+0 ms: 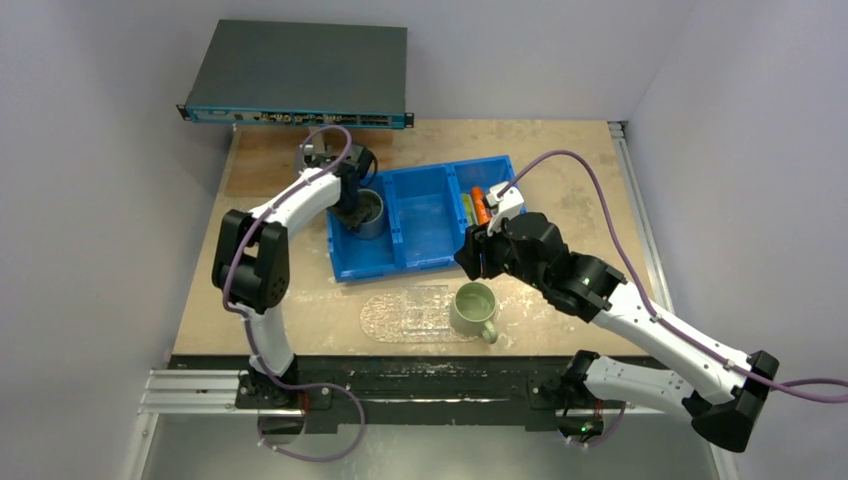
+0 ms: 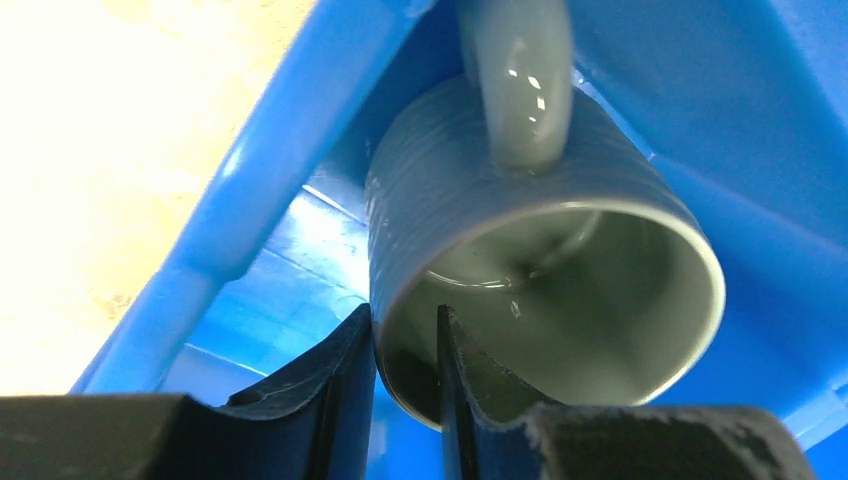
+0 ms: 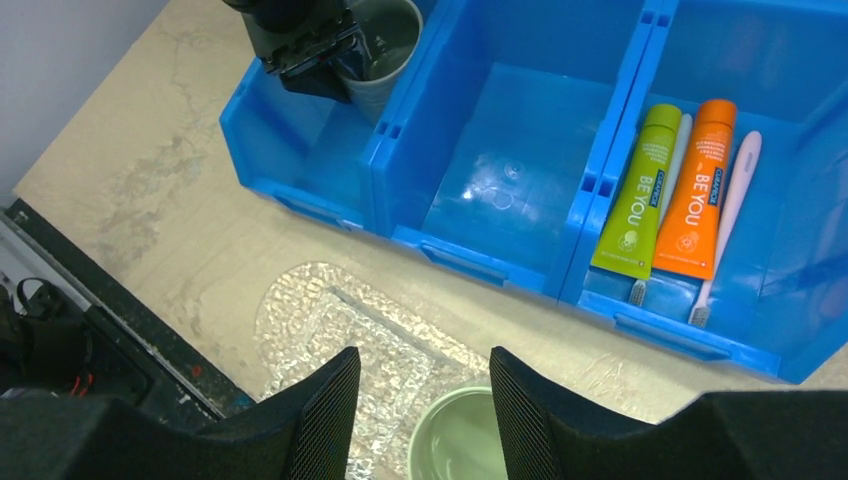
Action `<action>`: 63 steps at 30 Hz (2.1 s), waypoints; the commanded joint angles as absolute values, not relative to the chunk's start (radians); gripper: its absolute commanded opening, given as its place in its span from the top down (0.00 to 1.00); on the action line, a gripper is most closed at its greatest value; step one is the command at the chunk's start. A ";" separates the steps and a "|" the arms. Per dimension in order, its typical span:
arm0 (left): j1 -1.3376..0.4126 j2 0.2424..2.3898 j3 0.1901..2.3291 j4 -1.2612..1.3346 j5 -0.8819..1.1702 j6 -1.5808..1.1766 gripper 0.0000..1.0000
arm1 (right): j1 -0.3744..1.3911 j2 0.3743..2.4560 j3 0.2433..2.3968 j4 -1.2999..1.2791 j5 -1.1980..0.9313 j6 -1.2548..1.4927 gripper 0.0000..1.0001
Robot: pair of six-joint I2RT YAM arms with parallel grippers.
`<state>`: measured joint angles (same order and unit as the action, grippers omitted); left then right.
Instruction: Prepare toiletry sets of a toothbrush and toothpaste on the tray
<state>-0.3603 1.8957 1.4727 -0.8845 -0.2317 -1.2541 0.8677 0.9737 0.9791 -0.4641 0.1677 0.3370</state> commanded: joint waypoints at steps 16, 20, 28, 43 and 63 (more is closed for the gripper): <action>-0.368 1.763 1.307 -0.762 -0.187 -1.137 1.00 | 0.867 0.970 0.989 -0.458 0.112 0.348 0.52; -0.368 1.694 1.283 -0.746 -0.184 -1.095 1.00 | 0.867 0.967 1.000 -0.470 0.129 0.348 0.52; -0.371 1.566 1.264 -0.760 -0.157 -1.031 1.00 | 0.867 0.961 1.015 -0.486 0.134 0.350 0.53; -0.388 1.370 1.230 -0.791 -0.102 -0.953 1.00 | 0.867 0.951 1.049 -0.539 0.172 0.353 0.54; -0.572 0.962 1.115 -1.079 -0.151 -0.896 1.00 | 0.867 0.977 1.063 -0.550 0.189 0.333 0.54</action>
